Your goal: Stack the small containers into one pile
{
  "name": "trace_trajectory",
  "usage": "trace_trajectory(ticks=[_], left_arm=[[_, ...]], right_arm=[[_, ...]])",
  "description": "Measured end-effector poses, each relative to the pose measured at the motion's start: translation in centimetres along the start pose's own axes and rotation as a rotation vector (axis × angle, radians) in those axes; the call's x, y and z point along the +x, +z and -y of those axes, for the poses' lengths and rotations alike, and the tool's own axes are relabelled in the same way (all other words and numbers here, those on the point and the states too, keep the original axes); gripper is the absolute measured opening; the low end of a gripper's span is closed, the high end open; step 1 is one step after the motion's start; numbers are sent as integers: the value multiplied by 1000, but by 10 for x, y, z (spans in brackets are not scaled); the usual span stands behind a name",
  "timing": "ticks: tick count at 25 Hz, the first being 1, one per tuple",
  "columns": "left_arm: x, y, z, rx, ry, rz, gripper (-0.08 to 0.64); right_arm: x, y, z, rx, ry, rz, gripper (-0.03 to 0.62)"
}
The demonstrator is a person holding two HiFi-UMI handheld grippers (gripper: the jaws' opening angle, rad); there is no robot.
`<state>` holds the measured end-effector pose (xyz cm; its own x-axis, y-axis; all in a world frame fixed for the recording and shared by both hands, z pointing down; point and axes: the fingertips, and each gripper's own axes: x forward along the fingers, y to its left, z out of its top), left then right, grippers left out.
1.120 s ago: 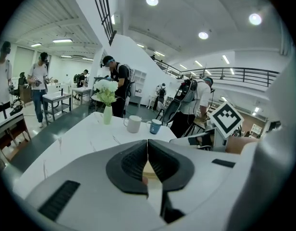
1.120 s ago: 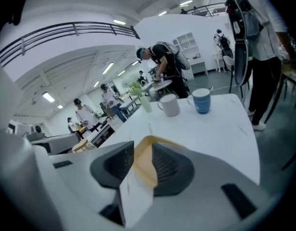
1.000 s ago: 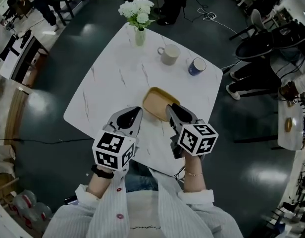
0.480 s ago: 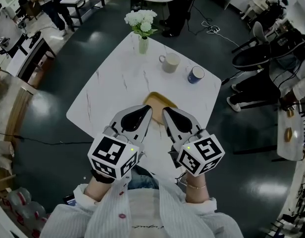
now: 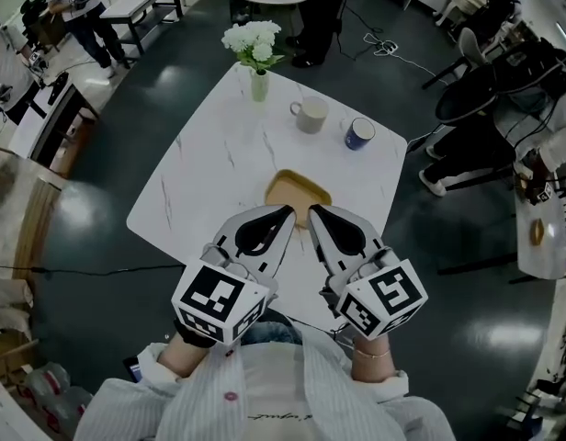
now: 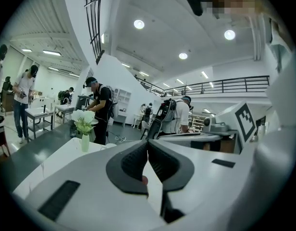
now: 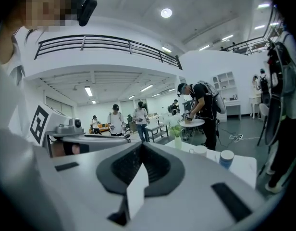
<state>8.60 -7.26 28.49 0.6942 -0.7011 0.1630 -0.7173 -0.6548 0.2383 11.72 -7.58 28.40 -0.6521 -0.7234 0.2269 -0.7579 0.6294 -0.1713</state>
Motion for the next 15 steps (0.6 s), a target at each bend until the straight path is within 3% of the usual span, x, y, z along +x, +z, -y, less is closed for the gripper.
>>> trace_trajectory(ticks=[15], left_arm=[[-6,-3,-8,16,-22,1,18]], right_arm=[[5,-7,-12,44,-13,6,11]])
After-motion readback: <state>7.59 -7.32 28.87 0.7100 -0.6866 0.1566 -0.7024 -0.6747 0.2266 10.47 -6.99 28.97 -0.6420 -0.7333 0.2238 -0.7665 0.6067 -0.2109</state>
